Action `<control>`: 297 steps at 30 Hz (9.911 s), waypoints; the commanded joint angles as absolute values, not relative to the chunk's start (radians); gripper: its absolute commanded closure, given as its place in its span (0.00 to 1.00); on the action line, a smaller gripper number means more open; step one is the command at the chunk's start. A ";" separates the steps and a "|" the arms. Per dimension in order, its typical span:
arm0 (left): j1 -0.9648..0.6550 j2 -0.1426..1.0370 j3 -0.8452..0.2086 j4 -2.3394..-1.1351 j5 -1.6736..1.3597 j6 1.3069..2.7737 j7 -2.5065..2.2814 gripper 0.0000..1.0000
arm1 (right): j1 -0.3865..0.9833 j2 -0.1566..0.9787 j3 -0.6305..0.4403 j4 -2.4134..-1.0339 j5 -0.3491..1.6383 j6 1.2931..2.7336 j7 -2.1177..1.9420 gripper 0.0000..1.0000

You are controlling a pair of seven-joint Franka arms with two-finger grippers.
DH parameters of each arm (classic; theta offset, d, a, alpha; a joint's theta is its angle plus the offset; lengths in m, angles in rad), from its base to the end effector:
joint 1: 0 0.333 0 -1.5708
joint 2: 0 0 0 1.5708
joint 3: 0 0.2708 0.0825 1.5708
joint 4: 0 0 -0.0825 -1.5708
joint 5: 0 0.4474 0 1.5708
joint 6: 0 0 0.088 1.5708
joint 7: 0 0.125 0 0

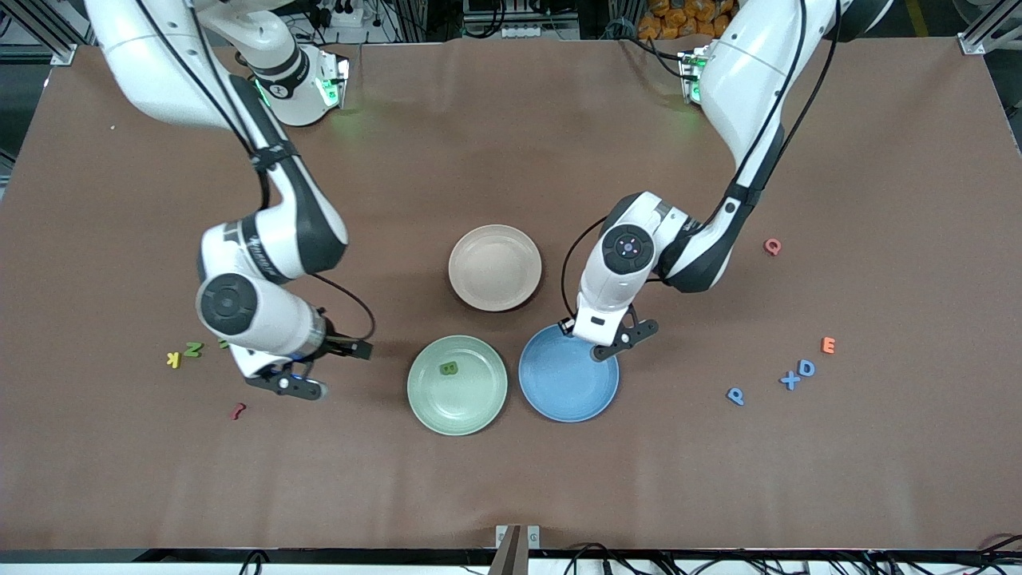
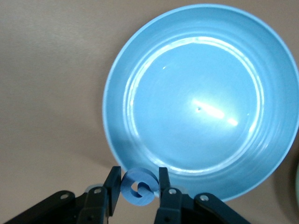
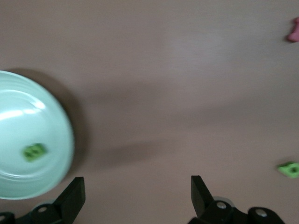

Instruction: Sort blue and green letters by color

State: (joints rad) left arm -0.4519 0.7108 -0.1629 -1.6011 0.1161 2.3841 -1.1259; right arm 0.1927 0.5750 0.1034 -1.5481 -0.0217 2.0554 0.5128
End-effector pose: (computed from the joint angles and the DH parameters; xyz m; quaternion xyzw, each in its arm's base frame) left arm 0.5962 -0.4097 0.1306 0.9712 0.2342 0.0187 0.0387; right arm 0.6910 0.2033 0.2221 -0.9932 0.1100 0.0371 0.0047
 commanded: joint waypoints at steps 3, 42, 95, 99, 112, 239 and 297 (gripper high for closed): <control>-0.501 0.804 -0.103 -1.468 0.138 2.381 -1.210 1.00 | 0.132 0.430 0.115 -1.810 -0.035 2.178 0.425 0.00; -0.230 0.747 -0.057 -1.497 0.190 2.227 -0.785 0.00 | -0.133 0.359 0.114 -2.249 -0.081 2.623 0.011 0.20; -0.100 0.864 -0.055 -1.477 0.032 2.399 -0.920 0.00 | -0.150 0.428 0.114 -2.253 -0.081 2.689 -0.086 0.79; -0.095 0.864 -0.055 -1.477 0.034 2.399 -0.913 0.00 | -0.150 0.428 0.114 -2.253 -0.081 2.689 -0.092 0.87; -0.092 0.862 -0.054 -1.477 0.034 2.399 -0.888 0.68 | -0.141 0.413 0.124 -2.206 -0.071 2.625 -0.065 0.95; 0.094 0.729 -0.048 -1.628 0.261 2.283 0.110 0.00 | -0.339 0.538 0.202 -2.016 -0.262 2.634 0.083 0.33; 0.078 0.739 -0.052 -1.620 0.190 2.342 -0.012 1.00 | -0.256 0.565 0.252 -1.908 -0.249 2.520 0.279 0.95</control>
State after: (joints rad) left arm 0.0907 0.7540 -0.0471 -1.6232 0.2113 2.3401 0.0506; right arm -0.3113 0.5665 0.2419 -1.9581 -0.2376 2.5814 0.1595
